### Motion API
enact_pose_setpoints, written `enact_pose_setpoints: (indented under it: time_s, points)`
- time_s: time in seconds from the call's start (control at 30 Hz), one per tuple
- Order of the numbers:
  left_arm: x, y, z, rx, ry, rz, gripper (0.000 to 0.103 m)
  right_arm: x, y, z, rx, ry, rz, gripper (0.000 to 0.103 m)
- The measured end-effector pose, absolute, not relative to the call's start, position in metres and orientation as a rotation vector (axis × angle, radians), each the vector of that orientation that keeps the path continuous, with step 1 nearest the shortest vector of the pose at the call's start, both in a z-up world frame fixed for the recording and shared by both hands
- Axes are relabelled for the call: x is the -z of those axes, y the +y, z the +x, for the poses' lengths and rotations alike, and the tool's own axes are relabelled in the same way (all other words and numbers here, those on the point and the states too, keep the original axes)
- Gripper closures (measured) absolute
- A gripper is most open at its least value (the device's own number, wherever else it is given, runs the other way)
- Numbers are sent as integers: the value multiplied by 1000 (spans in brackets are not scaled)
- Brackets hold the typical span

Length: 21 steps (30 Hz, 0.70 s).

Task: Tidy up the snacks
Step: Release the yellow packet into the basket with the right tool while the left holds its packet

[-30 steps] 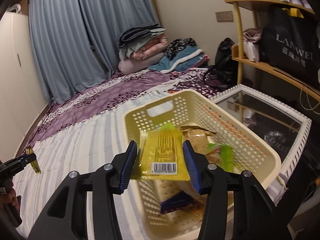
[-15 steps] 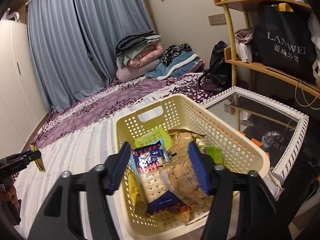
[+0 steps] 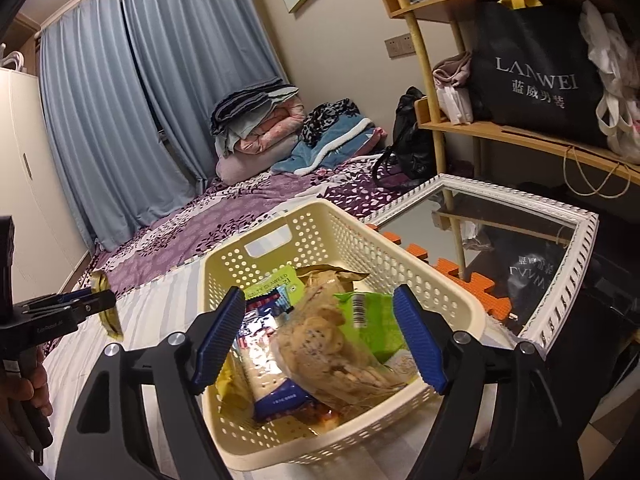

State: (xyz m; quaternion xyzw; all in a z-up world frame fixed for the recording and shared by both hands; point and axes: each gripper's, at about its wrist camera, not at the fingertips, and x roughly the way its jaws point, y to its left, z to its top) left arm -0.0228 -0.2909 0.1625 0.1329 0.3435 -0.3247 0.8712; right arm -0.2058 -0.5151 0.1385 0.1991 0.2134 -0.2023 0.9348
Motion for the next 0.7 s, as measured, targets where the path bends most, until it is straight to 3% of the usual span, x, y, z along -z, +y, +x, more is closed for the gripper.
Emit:
enact_pose_setpoints:
  time_s: [0.7]
  points:
    - [-151,-426,-13,872,727,388,54,-136,-522,-221,442,439,374,21]
